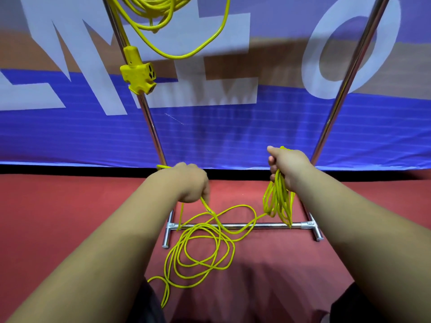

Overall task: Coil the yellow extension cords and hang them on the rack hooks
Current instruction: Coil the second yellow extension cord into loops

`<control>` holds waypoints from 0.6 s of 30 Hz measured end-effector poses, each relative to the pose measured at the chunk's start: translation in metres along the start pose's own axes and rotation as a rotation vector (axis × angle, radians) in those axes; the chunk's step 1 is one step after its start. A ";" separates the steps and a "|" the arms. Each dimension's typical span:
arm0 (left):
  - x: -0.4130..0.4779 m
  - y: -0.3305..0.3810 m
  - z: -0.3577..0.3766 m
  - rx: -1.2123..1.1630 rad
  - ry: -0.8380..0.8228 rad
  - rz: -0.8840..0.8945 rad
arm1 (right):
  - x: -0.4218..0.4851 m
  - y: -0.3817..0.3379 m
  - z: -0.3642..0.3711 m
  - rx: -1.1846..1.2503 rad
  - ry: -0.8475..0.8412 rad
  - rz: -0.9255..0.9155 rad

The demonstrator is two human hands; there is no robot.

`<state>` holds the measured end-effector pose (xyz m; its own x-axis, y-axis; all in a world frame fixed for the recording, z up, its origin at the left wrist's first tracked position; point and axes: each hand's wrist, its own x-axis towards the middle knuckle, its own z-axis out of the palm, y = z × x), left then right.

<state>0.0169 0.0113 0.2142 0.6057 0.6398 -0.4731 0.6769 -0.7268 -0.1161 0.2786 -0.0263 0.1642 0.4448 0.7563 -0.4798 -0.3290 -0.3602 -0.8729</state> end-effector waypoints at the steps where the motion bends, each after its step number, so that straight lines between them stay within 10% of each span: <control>1: -0.001 0.002 -0.001 -0.125 -0.042 0.107 | -0.002 0.000 0.002 -0.061 -0.038 -0.006; 7: -0.008 0.009 -0.019 -0.627 0.093 0.449 | -0.015 0.011 0.013 -0.400 -0.242 -0.037; 18: 0.003 -0.006 -0.005 -1.179 0.523 0.037 | -0.045 0.019 0.040 -0.136 -0.536 0.121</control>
<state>0.0169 0.0188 0.2181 0.5415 0.8401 -0.0318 0.4524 -0.2593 0.8533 0.2190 -0.0453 0.1724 -0.0861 0.8640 -0.4960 -0.2255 -0.5019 -0.8350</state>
